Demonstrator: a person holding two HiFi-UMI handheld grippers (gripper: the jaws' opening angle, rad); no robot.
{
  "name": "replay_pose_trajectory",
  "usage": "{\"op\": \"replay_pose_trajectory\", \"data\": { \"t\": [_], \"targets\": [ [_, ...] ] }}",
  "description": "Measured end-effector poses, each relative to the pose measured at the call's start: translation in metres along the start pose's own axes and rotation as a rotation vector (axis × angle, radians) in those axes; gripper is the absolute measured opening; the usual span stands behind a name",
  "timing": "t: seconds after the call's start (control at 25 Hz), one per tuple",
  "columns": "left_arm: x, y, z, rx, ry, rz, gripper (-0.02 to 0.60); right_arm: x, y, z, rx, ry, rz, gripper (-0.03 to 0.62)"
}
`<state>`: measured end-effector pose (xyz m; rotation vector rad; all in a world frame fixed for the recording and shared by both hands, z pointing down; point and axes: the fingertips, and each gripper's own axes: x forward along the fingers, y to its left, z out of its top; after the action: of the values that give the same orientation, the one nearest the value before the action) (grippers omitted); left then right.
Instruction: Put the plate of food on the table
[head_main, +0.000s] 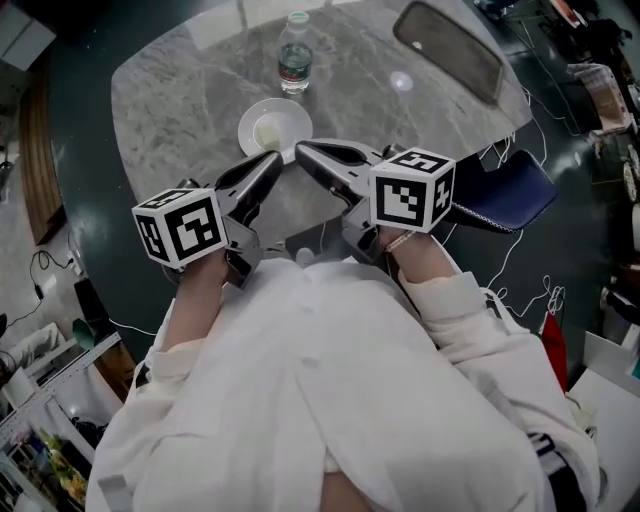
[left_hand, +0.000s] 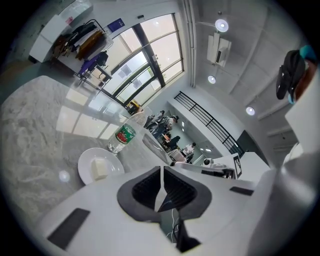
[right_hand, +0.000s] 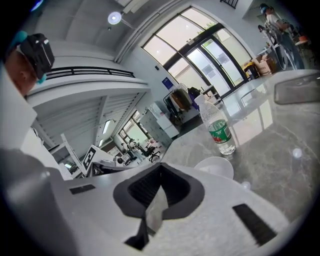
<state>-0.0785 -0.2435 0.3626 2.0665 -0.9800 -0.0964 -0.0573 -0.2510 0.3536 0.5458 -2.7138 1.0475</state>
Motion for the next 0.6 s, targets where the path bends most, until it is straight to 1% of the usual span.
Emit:
{"op": "replay_pose_trajectory", "data": {
  "t": [0.2, 0.32, 0.4, 0.48, 0.6],
  "targets": [
    [0.000, 0.001, -0.006, -0.007, 0.009, 0.001, 0.029, -0.001, 0.000, -0.003, 0.007, 0.031, 0.024, 0.002],
    [0.000, 0.001, -0.010, -0.015, 0.017, -0.001, 0.029, 0.004, 0.003, -0.008, -0.036, 0.088, 0.043, 0.002],
    [0.001, -0.002, -0.015, -0.034, 0.033, -0.014, 0.029, 0.005, 0.006, -0.011, -0.070, 0.123, 0.051, 0.002],
    [0.004, -0.005, -0.020, -0.047, 0.052, -0.032, 0.029, 0.004, 0.007, -0.012, -0.101, 0.147, 0.049, 0.002],
    [0.004, -0.003, -0.021, -0.059, 0.057, -0.040, 0.029, 0.005, 0.006, -0.013, -0.121, 0.169, 0.046, 0.002]
  ]
}}
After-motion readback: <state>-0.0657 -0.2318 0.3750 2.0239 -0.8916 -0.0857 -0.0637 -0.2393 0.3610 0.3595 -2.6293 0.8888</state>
